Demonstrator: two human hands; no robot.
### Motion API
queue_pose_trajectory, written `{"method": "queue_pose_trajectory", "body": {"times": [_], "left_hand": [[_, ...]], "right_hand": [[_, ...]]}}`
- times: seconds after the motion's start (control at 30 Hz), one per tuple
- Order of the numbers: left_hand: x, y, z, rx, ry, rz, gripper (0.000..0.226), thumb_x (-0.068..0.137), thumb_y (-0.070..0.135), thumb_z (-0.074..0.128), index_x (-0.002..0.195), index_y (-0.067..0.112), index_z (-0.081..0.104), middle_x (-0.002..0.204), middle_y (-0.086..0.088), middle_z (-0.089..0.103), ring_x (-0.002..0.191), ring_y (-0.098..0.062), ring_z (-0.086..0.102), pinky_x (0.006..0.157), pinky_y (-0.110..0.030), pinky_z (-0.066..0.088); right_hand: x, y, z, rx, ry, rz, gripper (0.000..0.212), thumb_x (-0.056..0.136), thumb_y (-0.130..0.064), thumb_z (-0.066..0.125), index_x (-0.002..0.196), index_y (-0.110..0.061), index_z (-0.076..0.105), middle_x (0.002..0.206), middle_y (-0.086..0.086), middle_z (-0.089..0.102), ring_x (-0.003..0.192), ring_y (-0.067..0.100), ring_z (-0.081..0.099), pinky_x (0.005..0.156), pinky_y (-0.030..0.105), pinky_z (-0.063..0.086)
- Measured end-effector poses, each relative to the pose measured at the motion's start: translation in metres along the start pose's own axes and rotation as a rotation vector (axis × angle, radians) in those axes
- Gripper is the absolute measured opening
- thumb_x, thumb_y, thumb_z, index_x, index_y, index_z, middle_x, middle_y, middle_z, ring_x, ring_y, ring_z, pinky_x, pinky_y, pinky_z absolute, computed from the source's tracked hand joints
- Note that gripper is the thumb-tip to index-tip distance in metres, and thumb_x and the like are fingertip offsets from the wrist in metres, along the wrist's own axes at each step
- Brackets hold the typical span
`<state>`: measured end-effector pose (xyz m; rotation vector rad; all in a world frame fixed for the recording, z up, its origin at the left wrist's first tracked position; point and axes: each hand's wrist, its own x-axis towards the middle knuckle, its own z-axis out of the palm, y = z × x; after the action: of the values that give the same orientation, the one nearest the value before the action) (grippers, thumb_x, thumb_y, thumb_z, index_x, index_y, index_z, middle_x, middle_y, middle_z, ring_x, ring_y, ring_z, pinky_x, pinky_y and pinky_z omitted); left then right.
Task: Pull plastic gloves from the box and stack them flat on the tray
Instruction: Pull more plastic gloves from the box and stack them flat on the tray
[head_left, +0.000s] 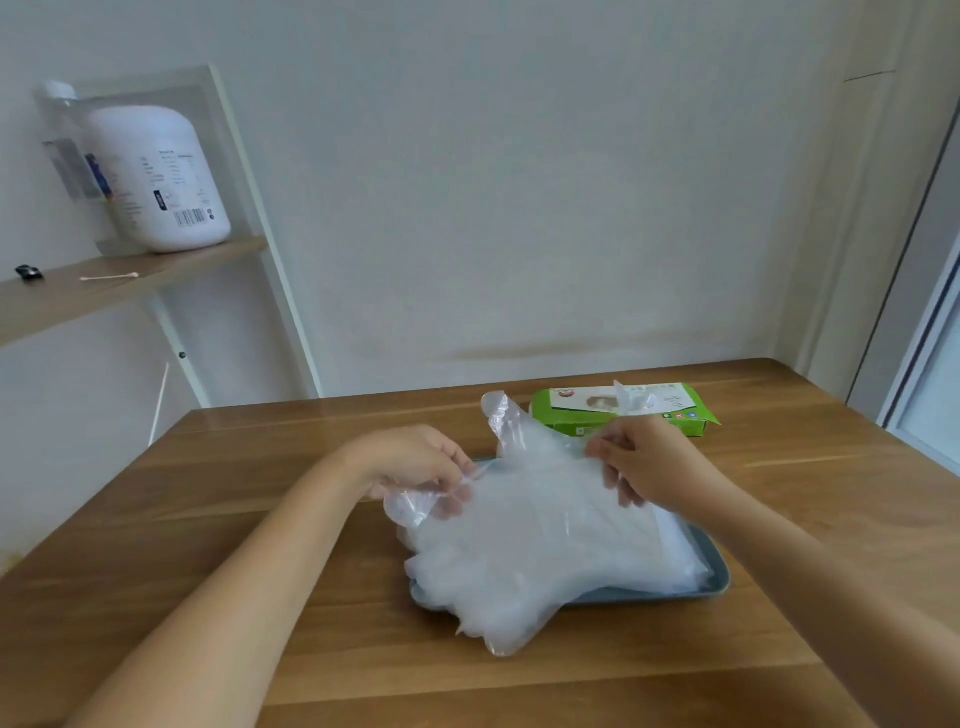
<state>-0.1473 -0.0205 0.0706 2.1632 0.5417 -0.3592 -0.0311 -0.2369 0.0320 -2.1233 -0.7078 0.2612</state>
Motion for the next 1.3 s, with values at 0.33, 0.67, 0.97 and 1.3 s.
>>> {"method": "queue_pose_trajectory", "body": {"times": [0.33,0.67,0.97,1.3], "left_hand": [[0.027,0.006,0.027,0.606,0.618,0.034,0.013,0.089,0.007,0.047,0.083,0.01,0.059,0.091,-0.01,0.065,0.076,-0.021,0.056,0.063,-0.031,0.045],[0.041,0.003,0.104,0.431,0.286,0.376,0.044,0.103,0.03,0.041,0.145,0.017,0.041,0.142,-0.002,0.051,0.128,-0.012,0.048,0.104,-0.022,0.033],[0.061,-0.028,0.107,0.572,0.145,0.369,0.055,0.104,0.041,0.024,0.154,0.019,0.018,0.162,0.002,0.012,0.149,-0.01,0.006,0.121,-0.036,0.0],[0.049,-0.036,0.097,0.673,0.03,0.223,0.108,0.079,0.078,0.043,0.151,0.025,-0.017,0.158,0.008,-0.025,0.143,-0.005,-0.024,0.118,-0.047,-0.015]], "right_hand": [[0.013,0.047,0.008,-0.21,0.029,0.044,0.021,0.096,-0.017,0.05,0.092,-0.011,0.07,0.066,-0.005,0.062,0.059,0.009,0.055,0.055,0.022,0.04],[0.013,0.058,0.017,-0.295,0.12,0.045,0.019,0.095,-0.024,0.048,0.095,-0.018,0.066,0.083,-0.002,0.061,0.082,0.026,0.06,0.064,0.03,0.042],[-0.007,0.022,0.041,-0.328,-0.151,-0.432,0.052,0.09,0.009,0.041,0.135,-0.016,0.051,0.136,-0.001,0.053,0.126,0.015,0.048,0.101,0.014,0.031],[-0.008,0.058,0.027,-0.738,-0.496,-0.293,0.078,0.086,-0.067,0.018,0.15,-0.033,-0.012,0.157,-0.008,-0.02,0.144,0.012,-0.019,0.111,0.025,-0.013]]}}
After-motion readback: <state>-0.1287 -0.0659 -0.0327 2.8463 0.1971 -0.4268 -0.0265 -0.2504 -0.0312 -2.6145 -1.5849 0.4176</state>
